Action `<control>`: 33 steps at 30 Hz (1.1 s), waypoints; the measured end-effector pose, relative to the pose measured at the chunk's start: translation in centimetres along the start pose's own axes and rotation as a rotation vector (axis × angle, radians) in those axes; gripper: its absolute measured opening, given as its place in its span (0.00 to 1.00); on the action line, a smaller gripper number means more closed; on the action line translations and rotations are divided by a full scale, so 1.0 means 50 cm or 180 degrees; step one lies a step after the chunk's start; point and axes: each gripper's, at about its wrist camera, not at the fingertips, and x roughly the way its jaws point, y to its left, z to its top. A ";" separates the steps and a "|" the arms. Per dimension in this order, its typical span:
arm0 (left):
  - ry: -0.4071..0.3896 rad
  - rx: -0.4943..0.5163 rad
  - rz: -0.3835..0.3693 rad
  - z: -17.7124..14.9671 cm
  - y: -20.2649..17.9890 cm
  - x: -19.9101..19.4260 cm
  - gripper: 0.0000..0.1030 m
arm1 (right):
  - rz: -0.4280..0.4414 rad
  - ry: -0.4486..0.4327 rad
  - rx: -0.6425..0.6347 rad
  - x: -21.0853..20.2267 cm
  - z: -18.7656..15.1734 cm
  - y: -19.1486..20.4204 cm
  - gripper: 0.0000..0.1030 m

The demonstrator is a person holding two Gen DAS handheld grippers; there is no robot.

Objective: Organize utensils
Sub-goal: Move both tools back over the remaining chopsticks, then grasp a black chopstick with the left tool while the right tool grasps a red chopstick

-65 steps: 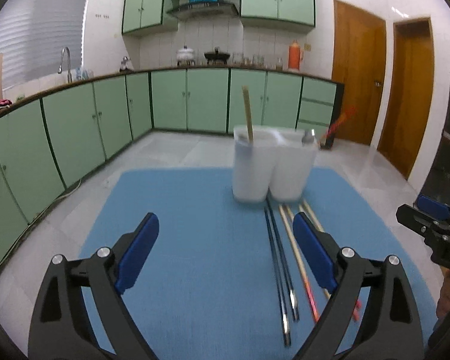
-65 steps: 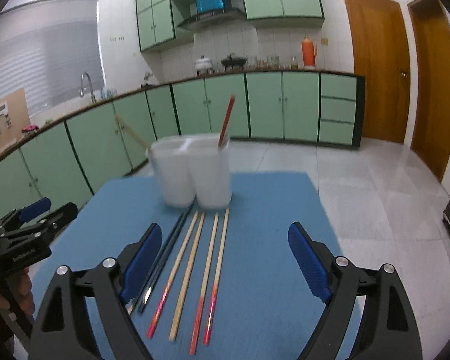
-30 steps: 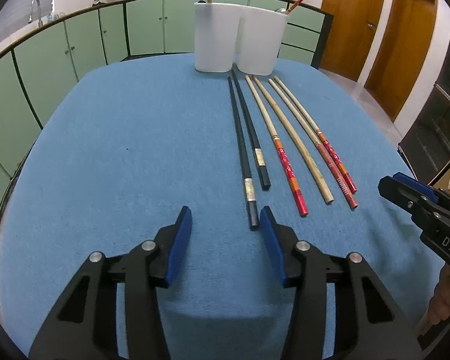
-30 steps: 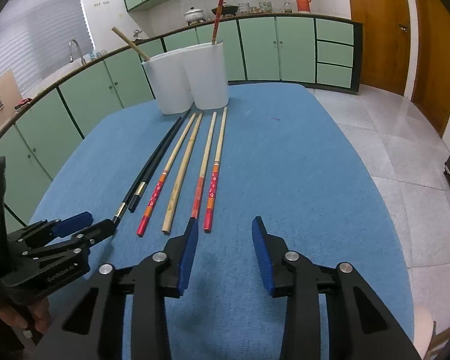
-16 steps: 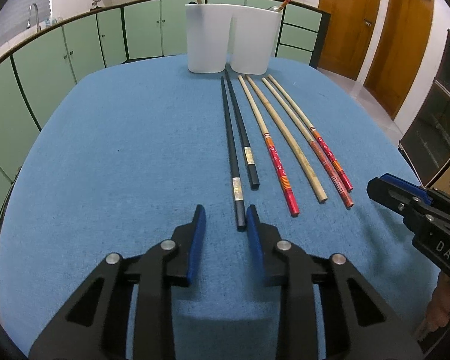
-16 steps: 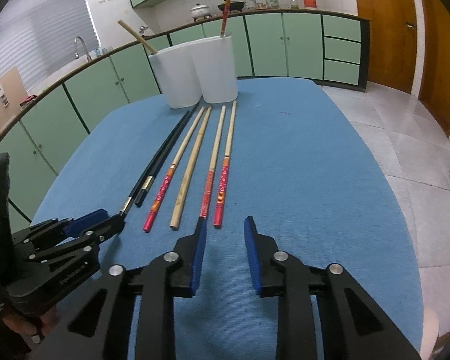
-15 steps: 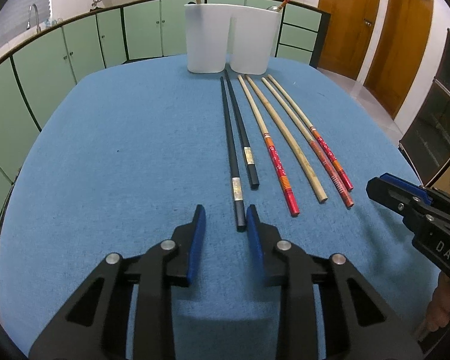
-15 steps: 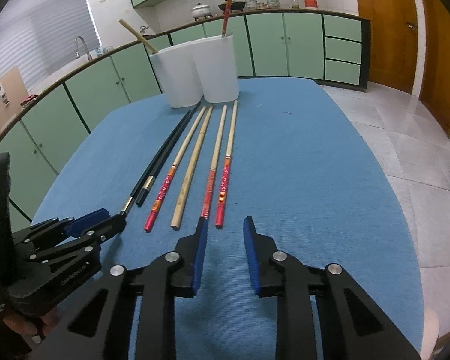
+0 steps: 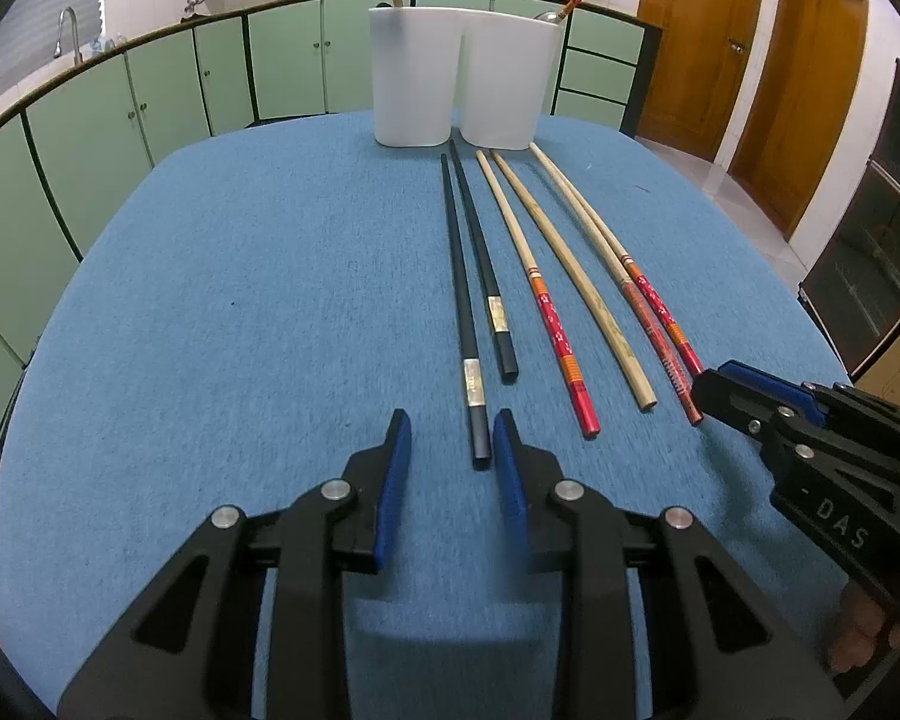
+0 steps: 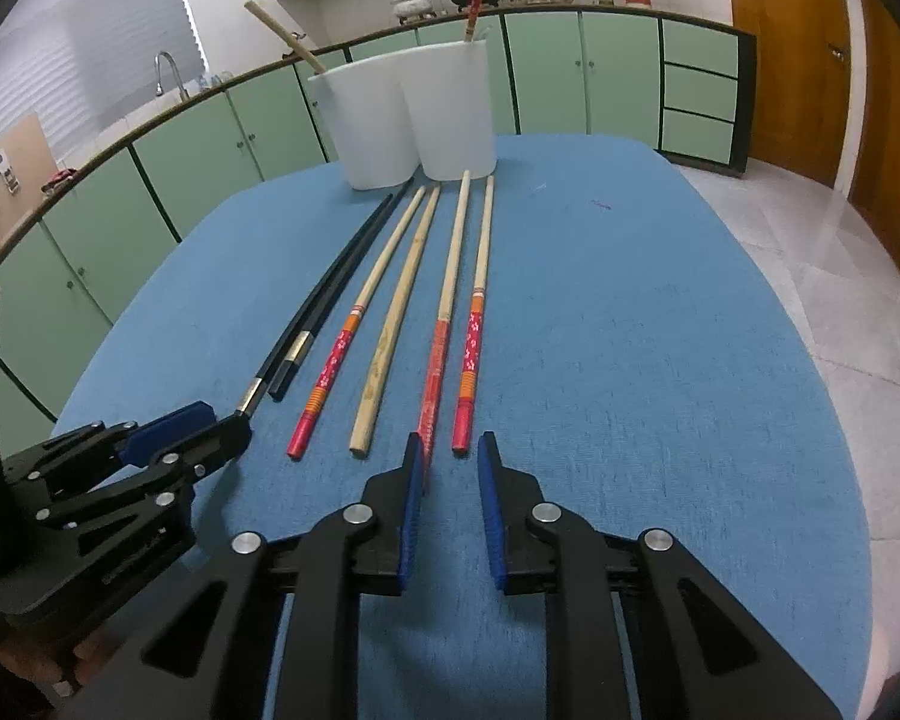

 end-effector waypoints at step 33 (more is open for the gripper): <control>-0.0052 0.0080 -0.0058 0.013 -0.004 -0.026 0.06 | -0.0153 -0.0125 0.0098 -0.035 0.017 -0.029 0.05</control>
